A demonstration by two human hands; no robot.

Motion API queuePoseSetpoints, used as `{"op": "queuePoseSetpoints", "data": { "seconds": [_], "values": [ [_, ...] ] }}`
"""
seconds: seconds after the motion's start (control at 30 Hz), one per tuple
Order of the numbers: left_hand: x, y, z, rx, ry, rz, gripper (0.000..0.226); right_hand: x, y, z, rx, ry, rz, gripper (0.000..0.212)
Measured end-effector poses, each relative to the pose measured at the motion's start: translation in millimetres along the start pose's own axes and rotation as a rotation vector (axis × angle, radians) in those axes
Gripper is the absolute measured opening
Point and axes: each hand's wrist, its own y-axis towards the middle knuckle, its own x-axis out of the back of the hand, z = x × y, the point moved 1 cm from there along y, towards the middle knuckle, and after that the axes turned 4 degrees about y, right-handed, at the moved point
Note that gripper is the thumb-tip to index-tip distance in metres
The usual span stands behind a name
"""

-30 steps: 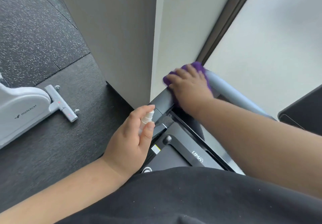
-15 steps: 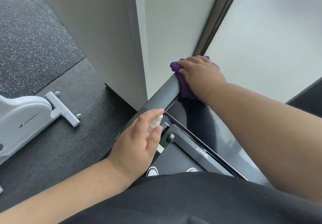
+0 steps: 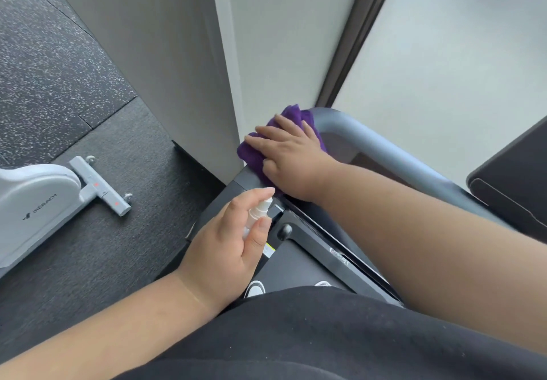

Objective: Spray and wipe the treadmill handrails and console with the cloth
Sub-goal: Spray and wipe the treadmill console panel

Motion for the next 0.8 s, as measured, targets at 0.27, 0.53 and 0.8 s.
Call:
{"op": "queuePoseSetpoints", "data": {
  "seconds": [0.27,0.53,0.8],
  "values": [
    [-9,4,-7,-0.020,-0.015,0.012,0.037,46,-8,-91,-0.307,0.009,-0.136,0.053],
    [1,-5,2,0.023,-0.032,-0.044,0.037,48,-42,-95,-0.360,-0.128,0.023,0.111],
    [2,-10,1,0.000,-0.015,-0.054,0.036,54,25,-53,0.245,-0.402,0.242,0.101]
  ]
}}
